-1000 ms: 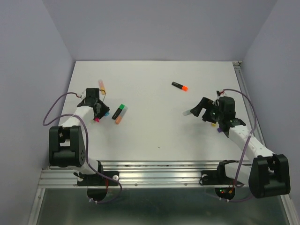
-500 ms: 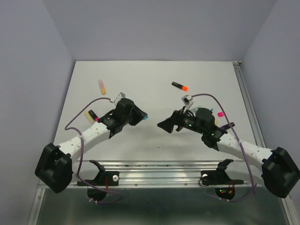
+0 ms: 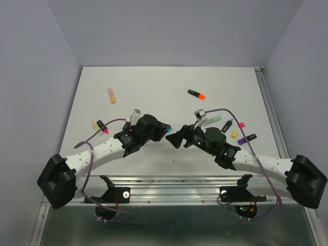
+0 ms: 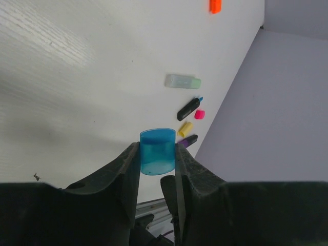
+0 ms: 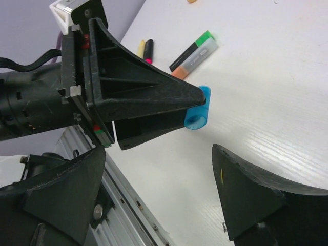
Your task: Open the pen caps
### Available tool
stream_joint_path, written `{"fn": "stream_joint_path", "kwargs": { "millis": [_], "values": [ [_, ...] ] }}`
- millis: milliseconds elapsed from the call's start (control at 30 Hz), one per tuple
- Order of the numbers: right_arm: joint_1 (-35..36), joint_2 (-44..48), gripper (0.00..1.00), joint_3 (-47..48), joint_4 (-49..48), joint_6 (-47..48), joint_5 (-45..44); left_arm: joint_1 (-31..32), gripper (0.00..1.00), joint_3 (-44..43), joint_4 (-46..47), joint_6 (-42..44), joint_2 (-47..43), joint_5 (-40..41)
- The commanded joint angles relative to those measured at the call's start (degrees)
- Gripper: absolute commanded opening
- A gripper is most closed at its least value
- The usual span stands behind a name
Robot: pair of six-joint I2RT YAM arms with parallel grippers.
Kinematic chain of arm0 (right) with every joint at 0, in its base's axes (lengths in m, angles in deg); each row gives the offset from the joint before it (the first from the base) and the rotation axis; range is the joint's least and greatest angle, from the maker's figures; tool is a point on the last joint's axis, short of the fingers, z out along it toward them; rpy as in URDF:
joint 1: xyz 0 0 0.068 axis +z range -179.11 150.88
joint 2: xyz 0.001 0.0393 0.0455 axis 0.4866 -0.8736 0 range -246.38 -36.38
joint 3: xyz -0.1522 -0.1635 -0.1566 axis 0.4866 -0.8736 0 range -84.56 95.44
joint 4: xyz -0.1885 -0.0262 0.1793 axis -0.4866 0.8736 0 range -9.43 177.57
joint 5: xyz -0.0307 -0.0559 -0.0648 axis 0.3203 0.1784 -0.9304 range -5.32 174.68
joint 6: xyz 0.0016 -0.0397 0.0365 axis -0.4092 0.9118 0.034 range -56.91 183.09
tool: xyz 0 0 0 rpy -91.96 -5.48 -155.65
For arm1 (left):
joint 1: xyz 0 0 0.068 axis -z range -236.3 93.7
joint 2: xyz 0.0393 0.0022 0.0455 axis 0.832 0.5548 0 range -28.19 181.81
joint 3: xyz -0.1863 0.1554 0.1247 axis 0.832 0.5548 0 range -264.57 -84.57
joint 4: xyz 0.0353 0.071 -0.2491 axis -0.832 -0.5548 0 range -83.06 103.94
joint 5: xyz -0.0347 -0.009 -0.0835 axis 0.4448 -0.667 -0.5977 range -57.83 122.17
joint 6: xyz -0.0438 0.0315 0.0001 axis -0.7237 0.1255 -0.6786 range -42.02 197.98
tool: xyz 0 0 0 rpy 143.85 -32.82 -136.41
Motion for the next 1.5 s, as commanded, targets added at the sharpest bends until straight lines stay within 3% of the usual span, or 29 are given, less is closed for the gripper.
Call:
{"fn": "stream_joint_path", "kwargs": {
  "millis": [0, 200, 567, 1200, 1467],
  "values": [
    [1.71, -0.99, 0.88, 1.43, -0.2, 1.17, -7.41, 0.74, 0.2, 0.09, 0.81, -3.68, -1.34, 2.71],
    [1.98, -3.19, 0.84, 2.49, 1.3, 0.73, -12.0, 1.45, 0.2, 0.36, 0.81, -4.74, -2.13, 2.44],
    [2.07, -6.27, 0.72, 1.35, -7.22, -0.32, -11.38, 3.38, 0.2, 1.06, 1.6, -5.97, -1.43, -0.01],
    [2.15, -5.03, 0.66, 0.11, -10.21, -2.34, -15.25, 4.26, 0.2, 0.18, 4.06, -4.74, 0.68, -2.92],
    [2.15, -4.6, 0.58, -0.85, -12.58, -3.57, -20.7, 4.26, 0.2, 0.44, 4.5, -4.92, 0.69, -3.18]
  ]
}}
